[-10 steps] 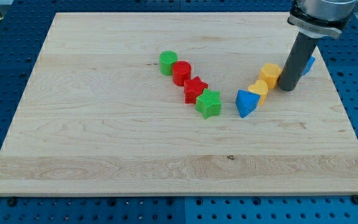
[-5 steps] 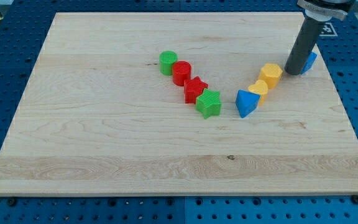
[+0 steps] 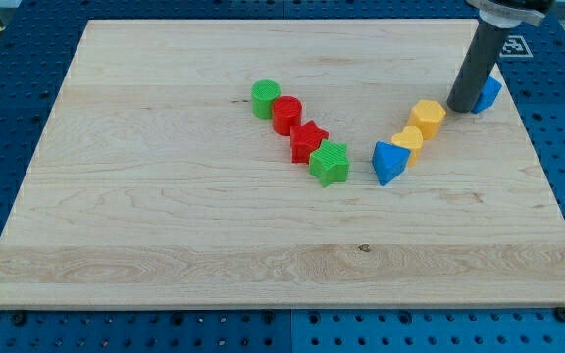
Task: Push the yellow hexagon closer to yellow heart
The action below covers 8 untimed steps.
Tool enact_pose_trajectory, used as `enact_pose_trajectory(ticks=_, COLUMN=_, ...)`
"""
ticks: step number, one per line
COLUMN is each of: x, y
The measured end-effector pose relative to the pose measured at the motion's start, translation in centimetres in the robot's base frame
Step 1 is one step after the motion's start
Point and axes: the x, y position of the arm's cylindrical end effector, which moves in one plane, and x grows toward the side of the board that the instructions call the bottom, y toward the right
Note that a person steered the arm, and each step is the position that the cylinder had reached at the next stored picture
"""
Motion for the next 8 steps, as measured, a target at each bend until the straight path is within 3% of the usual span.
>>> enact_pose_trajectory(ticks=4, x=2.6, y=-0.3)
enact_pose_trajectory(ticks=6, x=-0.5, y=-2.0)
enact_pose_trajectory(ticks=8, x=0.7, y=-3.2)
